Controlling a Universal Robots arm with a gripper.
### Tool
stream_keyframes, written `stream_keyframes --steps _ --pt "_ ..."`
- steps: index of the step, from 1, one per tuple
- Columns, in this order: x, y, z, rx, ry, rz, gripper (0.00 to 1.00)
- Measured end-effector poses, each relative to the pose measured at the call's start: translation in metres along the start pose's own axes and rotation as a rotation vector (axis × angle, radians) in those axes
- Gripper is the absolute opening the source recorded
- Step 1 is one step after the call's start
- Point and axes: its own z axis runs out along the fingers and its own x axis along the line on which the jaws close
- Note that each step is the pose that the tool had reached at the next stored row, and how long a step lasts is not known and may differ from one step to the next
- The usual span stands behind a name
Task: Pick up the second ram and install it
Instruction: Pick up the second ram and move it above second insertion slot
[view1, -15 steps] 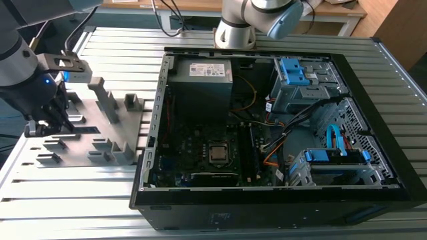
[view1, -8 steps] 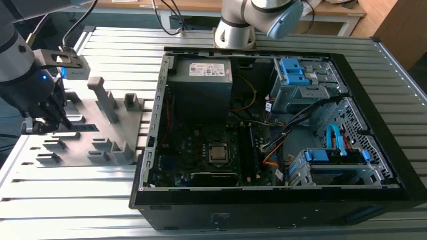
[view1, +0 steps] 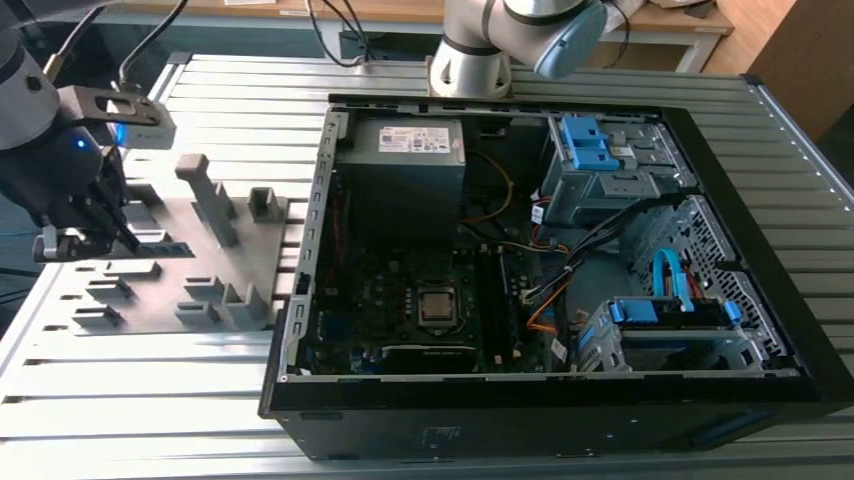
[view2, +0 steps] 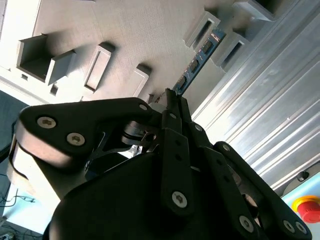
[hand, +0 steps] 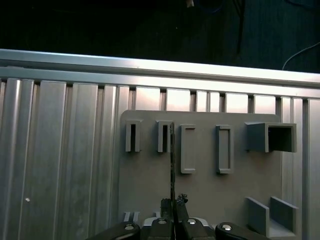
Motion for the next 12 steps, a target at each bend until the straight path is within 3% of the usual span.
stream_keyframes --steps 12 --pt "-0.0017 0.0009 -0.0189 0.0 0.0 0.0 0.14"
